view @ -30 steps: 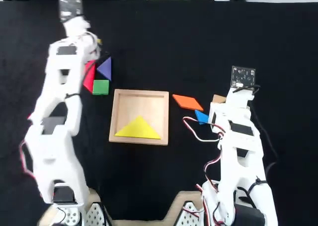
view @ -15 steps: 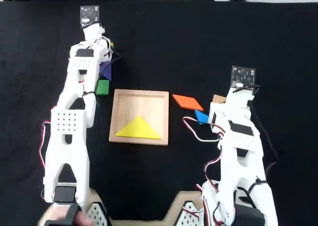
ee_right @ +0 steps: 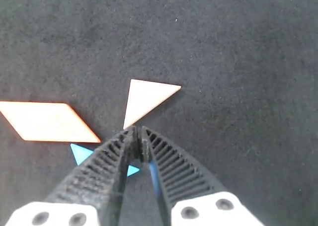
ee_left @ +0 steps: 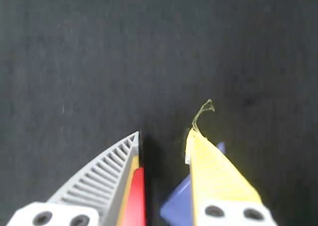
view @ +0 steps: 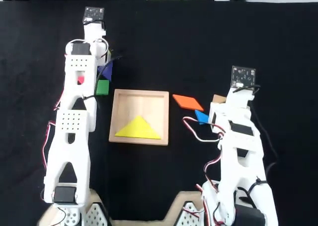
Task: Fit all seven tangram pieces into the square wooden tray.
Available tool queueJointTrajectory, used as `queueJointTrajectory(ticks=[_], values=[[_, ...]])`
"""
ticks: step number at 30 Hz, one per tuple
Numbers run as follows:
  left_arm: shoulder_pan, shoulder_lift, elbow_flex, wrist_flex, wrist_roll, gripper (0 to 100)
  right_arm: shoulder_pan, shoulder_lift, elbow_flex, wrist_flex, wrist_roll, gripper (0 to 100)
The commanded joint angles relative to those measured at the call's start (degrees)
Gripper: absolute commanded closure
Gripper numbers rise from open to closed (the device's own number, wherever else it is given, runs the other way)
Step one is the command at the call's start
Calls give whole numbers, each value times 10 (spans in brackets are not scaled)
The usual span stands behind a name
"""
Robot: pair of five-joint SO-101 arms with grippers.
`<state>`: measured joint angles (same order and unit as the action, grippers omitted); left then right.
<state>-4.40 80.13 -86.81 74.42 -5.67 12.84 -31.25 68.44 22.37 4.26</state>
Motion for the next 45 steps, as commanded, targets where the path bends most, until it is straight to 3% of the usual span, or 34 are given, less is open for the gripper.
queueJointTrajectory(ticks=[1,9,21,30,38,42,45], values=[[-15,-4,-83,110,-8,837,-10,-12,-5,-11,1,987],[-1,-9,-87,265,-69,841,-10,-12,-5,-11,1,987],[-50,-10,-75,267,-76,841,-10,-12,-6,-11,1,987],[-42,-177,225,267,-115,841,-10,-12,-7,-11,1,987],[-25,-375,502,261,-117,841,-10,-12,-7,-11,1,987],[-8,-463,480,205,-113,841,-10,-12,-6,-11,1,987],[0,-502,441,94,-113,841,-10,-12,-5,-11,1,987]])
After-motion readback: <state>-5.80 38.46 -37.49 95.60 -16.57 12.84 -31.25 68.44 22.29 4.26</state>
